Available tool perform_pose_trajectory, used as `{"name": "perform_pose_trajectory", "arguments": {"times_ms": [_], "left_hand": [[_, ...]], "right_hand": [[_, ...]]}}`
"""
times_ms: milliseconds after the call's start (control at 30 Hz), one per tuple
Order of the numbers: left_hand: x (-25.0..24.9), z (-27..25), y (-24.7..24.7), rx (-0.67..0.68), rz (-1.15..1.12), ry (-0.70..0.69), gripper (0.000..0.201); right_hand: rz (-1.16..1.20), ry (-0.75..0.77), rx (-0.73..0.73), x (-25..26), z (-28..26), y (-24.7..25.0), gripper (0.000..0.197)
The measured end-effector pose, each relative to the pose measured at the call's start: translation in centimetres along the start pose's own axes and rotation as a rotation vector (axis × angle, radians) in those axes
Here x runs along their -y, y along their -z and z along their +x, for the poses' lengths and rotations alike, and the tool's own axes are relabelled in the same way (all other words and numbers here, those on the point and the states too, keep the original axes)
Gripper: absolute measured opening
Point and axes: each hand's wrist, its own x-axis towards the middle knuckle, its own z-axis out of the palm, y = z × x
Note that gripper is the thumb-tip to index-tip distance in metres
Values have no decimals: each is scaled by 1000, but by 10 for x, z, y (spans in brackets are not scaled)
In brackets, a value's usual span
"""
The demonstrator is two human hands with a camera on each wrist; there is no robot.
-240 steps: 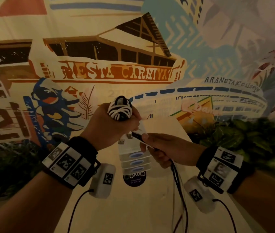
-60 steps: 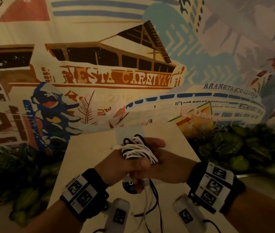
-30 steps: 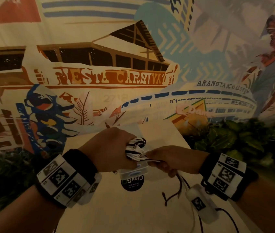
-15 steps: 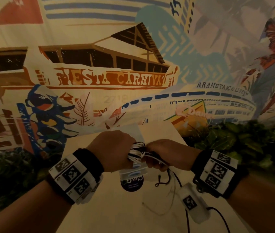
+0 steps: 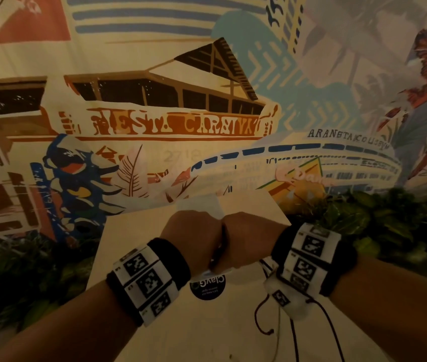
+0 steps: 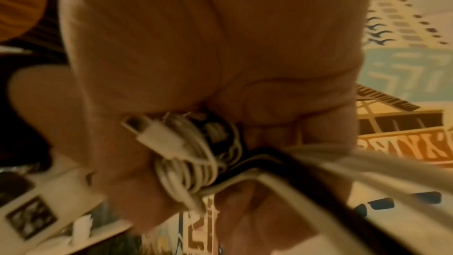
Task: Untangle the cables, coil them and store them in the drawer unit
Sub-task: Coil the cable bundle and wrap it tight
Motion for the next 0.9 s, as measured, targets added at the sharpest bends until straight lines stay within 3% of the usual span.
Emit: {"name": "perform_pose_trajectory", "arguments": {"times_ms": [133, 300, 400, 567, 700, 767, 900], "left_hand": [[-6, 1, -4, 53, -1, 32, 19], [3, 1, -4, 127, -83, 31, 23], [11, 3, -7, 69, -179, -6, 37], [49, 1, -18, 13, -671, -67, 100], [69, -7, -34, 8, -1171, -68, 115], [67, -7, -41, 53, -1337, -81, 112], [42, 1, -39, 92, -1524, -213, 78]], "right_hand": [[39, -66, -79, -1, 6, -18, 39], [-32, -27, -16, -6, 12, -26, 29], [48, 25, -8, -10, 6, -25, 34], [442, 46, -4, -20, -9, -13, 32], [637, 57, -35, -29, -19, -4, 12], [750, 48, -68, -30, -22, 0, 13], [995, 143, -56, -23, -26, 3, 5]]}}
